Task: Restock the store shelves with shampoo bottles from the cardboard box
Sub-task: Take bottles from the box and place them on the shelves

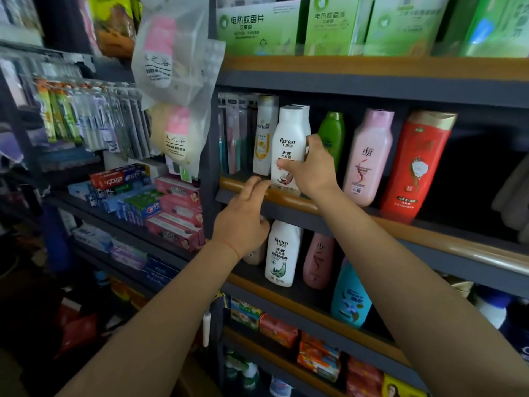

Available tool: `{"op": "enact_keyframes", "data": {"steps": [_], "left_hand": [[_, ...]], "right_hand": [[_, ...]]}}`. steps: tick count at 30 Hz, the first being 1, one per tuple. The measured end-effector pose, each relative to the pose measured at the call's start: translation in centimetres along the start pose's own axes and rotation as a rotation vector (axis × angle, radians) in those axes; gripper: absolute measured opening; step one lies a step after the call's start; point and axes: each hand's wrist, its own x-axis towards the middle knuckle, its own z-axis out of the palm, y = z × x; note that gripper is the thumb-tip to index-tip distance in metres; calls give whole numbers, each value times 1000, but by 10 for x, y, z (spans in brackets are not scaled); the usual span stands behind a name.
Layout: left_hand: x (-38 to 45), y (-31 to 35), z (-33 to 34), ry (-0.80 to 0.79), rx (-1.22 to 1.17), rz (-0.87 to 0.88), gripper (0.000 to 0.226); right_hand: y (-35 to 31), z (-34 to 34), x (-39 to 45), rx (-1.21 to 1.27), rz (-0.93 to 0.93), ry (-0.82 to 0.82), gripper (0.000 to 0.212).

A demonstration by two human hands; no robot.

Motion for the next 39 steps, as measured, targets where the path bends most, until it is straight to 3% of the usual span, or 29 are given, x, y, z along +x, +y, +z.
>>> {"op": "enact_keyframes", "data": {"steps": [10, 18, 20, 23, 26, 30, 33, 36, 39], "left_hand": [[2, 2, -4, -20, -1, -20, 72], [2, -3, -3, -25, -43, 16, 74], [-2, -4, -2, -54, -115, 28, 78], [-24, -16, -1, 62, -234, 44, 79], [-72, -60, 14, 204, -271, -82, 55], [-187, -151, 55, 33, -235, -555, 21], [-303, -214, 80, -60, -152, -822, 17], [-406, -254, 95, -80, -66, -1095, 17], [-468, -277, 109, -138, 165, -1184, 37]], "right_hand": [[-3, 15, 13, -60, 64, 66, 56], [-6, 13, 8, -91, 125, 70, 73], [-11, 10, -6, -160, 1, 192, 69], [-22, 18, -43, -59, -342, 352, 35], [-22, 54, -91, 119, -448, 100, 10], [26, 150, -176, 66, -320, -463, 4], [80, 233, -255, -60, -127, -844, 8], [129, 308, -333, -146, 11, -1117, 13], [169, 365, -397, -227, 188, -1326, 14]]}}
